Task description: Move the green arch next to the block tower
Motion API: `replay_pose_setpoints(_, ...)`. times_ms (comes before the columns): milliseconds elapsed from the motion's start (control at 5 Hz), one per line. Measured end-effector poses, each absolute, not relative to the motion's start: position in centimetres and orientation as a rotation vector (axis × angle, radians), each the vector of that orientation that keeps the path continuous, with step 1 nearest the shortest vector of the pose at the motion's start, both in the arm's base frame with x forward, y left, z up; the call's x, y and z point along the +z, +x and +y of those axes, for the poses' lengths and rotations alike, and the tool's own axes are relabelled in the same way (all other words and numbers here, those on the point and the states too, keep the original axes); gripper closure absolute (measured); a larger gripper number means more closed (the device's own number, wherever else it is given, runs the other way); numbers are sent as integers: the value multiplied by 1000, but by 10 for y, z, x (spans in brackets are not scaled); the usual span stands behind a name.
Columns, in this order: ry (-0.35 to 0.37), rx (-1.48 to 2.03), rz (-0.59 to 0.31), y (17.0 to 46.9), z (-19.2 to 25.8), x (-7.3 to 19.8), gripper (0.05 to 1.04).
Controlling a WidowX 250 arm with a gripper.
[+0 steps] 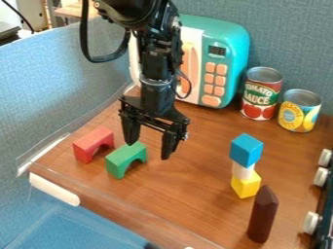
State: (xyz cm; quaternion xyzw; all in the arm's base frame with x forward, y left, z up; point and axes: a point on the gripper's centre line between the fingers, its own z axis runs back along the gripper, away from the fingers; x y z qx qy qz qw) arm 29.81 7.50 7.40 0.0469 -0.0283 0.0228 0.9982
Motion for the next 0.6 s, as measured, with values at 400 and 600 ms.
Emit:
replay_pose_setpoints(400, 119, 49, 10, 293, 95, 61, 85)
replay_pose_setpoints(600, 112, 123, 25, 294, 118, 64, 85)
